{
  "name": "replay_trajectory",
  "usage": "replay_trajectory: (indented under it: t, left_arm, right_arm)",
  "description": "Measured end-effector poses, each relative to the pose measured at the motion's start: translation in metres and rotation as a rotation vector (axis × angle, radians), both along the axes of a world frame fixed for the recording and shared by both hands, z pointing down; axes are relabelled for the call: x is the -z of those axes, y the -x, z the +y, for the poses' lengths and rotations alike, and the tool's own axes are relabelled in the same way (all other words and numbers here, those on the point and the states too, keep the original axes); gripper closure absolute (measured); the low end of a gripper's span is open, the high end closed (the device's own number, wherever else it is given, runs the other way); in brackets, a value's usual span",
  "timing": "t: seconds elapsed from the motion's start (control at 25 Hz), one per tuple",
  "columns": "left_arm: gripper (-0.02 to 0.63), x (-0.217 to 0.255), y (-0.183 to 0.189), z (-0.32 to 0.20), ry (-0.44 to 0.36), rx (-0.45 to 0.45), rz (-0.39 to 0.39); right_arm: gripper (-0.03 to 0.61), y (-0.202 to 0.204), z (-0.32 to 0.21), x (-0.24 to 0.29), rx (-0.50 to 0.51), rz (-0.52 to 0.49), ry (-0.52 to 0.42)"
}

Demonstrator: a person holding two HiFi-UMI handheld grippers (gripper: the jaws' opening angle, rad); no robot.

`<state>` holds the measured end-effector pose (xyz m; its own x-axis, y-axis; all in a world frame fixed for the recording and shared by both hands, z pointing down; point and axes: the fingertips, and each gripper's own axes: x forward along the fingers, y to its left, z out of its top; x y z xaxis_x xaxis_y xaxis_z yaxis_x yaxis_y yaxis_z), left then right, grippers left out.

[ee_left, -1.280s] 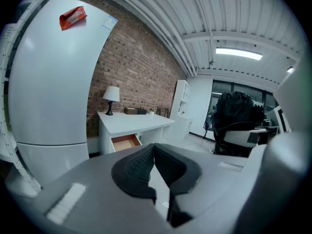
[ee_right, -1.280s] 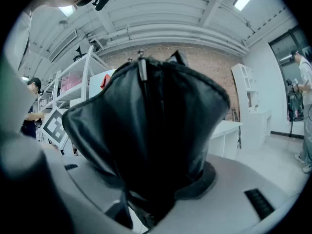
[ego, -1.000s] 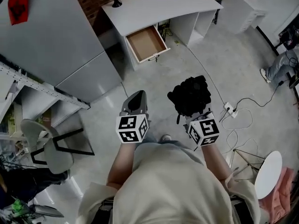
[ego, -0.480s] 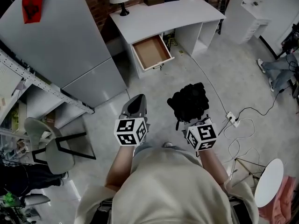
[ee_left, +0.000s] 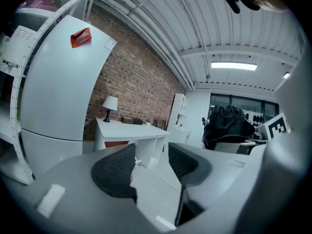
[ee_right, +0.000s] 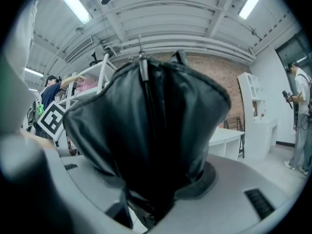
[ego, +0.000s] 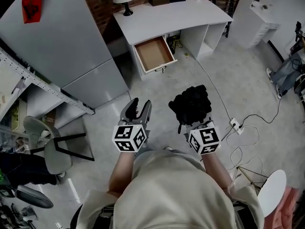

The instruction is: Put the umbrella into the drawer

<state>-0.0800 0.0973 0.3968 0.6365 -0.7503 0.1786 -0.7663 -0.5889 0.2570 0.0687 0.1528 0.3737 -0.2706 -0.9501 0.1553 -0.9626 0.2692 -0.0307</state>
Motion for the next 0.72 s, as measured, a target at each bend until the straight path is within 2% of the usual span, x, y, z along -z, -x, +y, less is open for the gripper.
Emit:
replay_trajectory:
  t: [0.16, 0.28, 0.44, 0.72]
  left_arm:
    - [0.303, -0.001, -0.003, 0.001, -0.011, 0.018, 0.005]
    - [0.251, -0.006, -0.004, 0.000, 0.004, 0.028, 0.002]
    - [0.225, -0.014, -0.005, -0.010, 0.035, 0.036, 0.001]
    - [0.222, -0.025, -0.016, -0.055, 0.056, 0.036, 0.000]
  right_arm:
    - [0.337, -0.011, -0.002, -0.001, 0.000, -0.010, 0.005]
    - [0.337, -0.017, -0.007, -0.001, -0.003, -0.011, 0.006]
    - [0.337, -0.022, -0.022, -0.001, -0.003, -0.021, 0.005]
    - [0.337, -0.032, -0.070, -0.009, 0.004, -0.012, 0.021]
